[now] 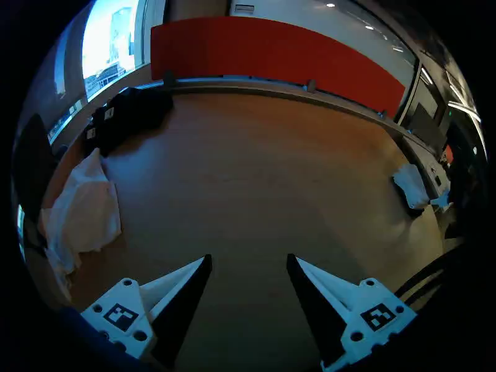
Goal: Fold towel
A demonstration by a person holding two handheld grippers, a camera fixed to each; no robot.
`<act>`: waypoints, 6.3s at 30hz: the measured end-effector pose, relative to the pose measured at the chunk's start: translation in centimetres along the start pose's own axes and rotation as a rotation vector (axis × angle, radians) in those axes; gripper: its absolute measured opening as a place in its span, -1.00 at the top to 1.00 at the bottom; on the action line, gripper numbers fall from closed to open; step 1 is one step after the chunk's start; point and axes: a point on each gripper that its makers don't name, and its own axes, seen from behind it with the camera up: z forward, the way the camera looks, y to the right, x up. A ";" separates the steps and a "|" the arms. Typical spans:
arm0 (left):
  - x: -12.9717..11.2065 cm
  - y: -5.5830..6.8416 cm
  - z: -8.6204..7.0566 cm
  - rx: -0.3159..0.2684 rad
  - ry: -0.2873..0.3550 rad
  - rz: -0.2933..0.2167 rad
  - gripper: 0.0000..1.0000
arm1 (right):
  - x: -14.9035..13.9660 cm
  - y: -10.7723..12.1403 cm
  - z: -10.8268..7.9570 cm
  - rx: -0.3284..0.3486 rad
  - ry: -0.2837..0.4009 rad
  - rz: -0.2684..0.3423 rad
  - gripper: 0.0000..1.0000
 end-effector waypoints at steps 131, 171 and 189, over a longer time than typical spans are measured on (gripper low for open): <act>22.5 -4.5 -4.8 0.105 0.734 0.043 -0.78 | 25.2 -24.8 -20.0 0.063 0.977 0.147 -1.00; 15.1 -9.6 -0.2 0.165 0.859 0.065 -0.78 | 23.1 -29.3 -18.2 0.035 0.929 0.048 -1.00; 12.2 -11.0 2.8 0.158 0.877 0.042 -0.78 | 21.0 -30.7 -15.3 0.015 0.911 0.016 -1.00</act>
